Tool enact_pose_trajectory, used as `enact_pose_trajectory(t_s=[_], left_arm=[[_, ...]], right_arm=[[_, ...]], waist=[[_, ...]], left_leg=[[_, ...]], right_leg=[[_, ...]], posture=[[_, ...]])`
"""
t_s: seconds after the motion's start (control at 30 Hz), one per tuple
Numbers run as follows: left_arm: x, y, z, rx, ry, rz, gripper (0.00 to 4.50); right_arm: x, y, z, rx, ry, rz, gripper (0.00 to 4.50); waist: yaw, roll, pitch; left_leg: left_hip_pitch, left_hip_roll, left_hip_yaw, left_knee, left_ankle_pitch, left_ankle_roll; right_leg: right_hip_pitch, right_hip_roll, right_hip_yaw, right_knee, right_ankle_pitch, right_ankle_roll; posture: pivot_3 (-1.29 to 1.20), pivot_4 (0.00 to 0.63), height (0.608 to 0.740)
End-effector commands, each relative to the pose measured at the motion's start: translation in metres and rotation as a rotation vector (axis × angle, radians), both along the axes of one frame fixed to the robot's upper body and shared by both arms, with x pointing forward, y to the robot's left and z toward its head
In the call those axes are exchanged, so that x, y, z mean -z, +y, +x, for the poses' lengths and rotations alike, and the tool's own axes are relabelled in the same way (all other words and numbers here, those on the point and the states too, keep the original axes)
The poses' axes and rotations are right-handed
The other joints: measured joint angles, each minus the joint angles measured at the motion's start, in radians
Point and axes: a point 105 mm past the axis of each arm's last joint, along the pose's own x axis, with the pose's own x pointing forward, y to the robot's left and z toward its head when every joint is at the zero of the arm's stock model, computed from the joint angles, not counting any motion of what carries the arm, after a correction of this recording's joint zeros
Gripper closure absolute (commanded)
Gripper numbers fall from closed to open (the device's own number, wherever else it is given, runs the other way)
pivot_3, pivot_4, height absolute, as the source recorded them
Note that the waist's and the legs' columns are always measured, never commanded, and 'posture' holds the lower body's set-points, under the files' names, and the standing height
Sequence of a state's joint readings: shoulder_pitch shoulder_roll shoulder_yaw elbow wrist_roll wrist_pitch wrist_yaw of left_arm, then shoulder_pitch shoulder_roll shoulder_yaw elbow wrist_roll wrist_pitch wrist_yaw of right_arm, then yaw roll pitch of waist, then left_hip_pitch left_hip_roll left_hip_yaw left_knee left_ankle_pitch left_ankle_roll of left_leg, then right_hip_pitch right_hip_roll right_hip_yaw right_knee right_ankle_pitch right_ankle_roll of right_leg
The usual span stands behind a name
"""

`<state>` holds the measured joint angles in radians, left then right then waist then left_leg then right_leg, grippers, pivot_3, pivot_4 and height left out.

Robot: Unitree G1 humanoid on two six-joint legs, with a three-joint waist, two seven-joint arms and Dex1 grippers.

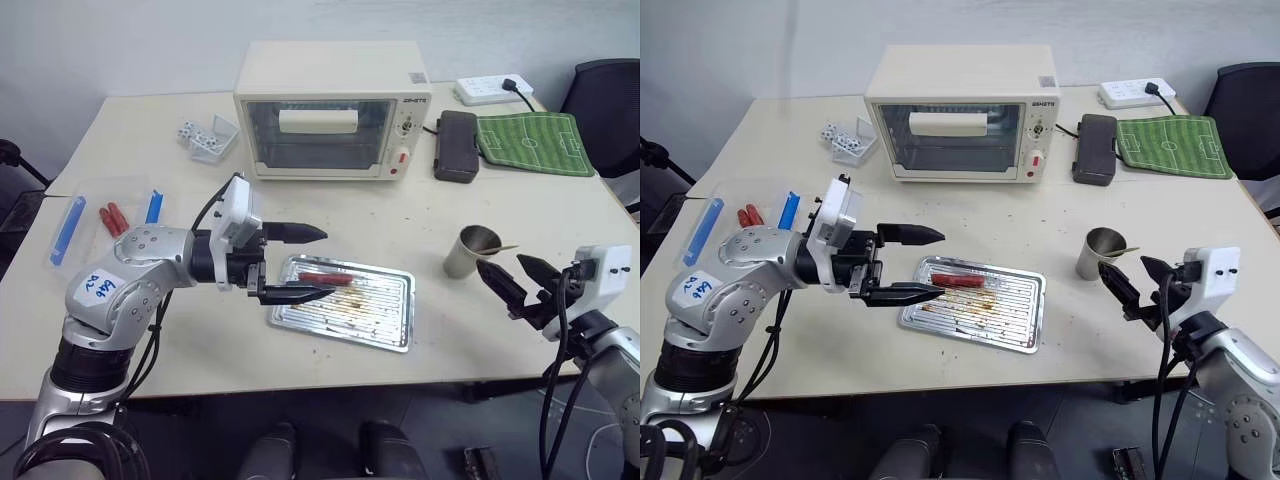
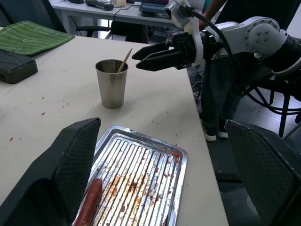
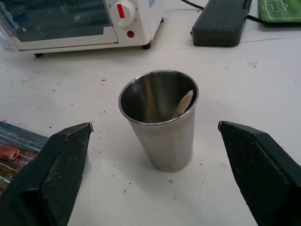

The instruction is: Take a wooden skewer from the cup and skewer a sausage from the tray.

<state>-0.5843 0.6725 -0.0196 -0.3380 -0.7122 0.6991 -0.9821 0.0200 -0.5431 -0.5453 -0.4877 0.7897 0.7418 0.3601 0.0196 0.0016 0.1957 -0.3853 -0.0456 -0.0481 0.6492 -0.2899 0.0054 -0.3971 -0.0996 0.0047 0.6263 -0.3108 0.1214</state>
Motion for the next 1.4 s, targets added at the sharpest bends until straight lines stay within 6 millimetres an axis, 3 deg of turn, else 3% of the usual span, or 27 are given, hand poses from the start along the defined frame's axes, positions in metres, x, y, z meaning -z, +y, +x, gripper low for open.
enact_pose_trajectory(t_s=[0.03, 0.37, 0.5, 0.6, 0.67, 1.0, 1.23, 1.4], left_arm=[[-0.008, 0.000, 0.001, -0.004, -0.047, -0.014, 0.00], [-0.008, -0.001, 0.002, -0.008, -0.059, -0.010, 0.00], [-0.009, -0.002, 0.003, -0.010, -0.066, -0.013, 0.00], [-0.010, -0.002, 0.005, -0.010, -0.070, -0.016, 0.00], [-0.010, -0.002, 0.006, -0.010, -0.072, -0.018, 0.00], [-0.009, -0.005, 0.009, -0.010, -0.073, -0.051, 0.00], [-0.001, -0.014, 0.013, -0.016, -0.077, -0.082, 0.00], [0.002, -0.022, 0.018, -0.051, -0.090, -0.124, 0.00]], right_arm=[[-0.014, 0.002, 0.006, -0.013, -0.069, 0.013, 0.02], [-0.013, 0.015, 0.015, -0.047, -0.071, 0.036, 3.31], [-0.010, 0.015, 0.019, -0.039, -0.067, 0.041, 3.31], [-0.011, 0.013, 0.020, -0.030, -0.075, 0.044, 3.84], [-0.013, 0.012, 0.021, -0.030, -0.082, 0.041, 4.47], [-0.036, 0.009, 0.021, -0.027, -0.125, 0.023, 4.47], [-0.079, 0.011, 0.011, -0.082, -0.174, -0.041, 4.47], [-0.115, 0.011, -0.008, -0.192, -0.148, -0.140, 4.47]], waist=[[-0.002, 0.000, 0.000], [-0.006, 0.000, 0.000], [-0.006, 0.000, 0.000], [-0.007, 0.000, 0.000], [-0.008, 0.000, 0.000], [-0.018, 0.000, 0.000], [-0.018, 0.000, 0.000], [-0.016, 0.000, 0.001]], left_leg=[[0.000, 0.000, 0.000, 0.000, 0.000, 0.000], [0.000, 0.001, 0.000, 0.000, 0.000, 0.000], [0.000, 0.001, 0.000, 0.000, 0.000, 0.000], [0.000, 0.001, 0.000, 0.000, 0.000, 0.000], [0.000, 0.001, 0.000, 0.000, 0.000, 0.000], [0.000, 0.001, 0.000, 0.000, 0.000, 0.000], [0.000, 0.001, 0.000, 0.000, 0.000, 0.000], [-0.001, 0.001, 0.001, 0.000, 0.000, 0.001]], right_leg=[[0.000, 0.001, 0.000, 0.000, 0.000, 0.000], [0.000, 0.001, 0.000, -0.001, 0.001, -0.001], [0.000, 0.001, 0.000, 0.000, 0.001, -0.001], [0.000, 0.002, 0.000, 0.000, 0.001, -0.001], [0.000, 0.002, 0.000, 0.000, 0.001, -0.001], [0.000, 0.001, 0.000, 0.000, 0.001, -0.001], [0.000, 0.001, 0.000, -0.001, 0.001, 0.000], [0.000, 0.001, 0.000, -0.002, 0.001, 0.000]], posture=[[0.00, 0.150, 0.740], [0.00, 0.150, 0.740], [0.00, 0.150, 0.740], [0.00, 0.150, 0.740], [0.00, 0.150, 0.740], [0.00, 0.150, 0.740], [0.00, 0.150, 0.740], [0.00, 0.150, 0.740]])
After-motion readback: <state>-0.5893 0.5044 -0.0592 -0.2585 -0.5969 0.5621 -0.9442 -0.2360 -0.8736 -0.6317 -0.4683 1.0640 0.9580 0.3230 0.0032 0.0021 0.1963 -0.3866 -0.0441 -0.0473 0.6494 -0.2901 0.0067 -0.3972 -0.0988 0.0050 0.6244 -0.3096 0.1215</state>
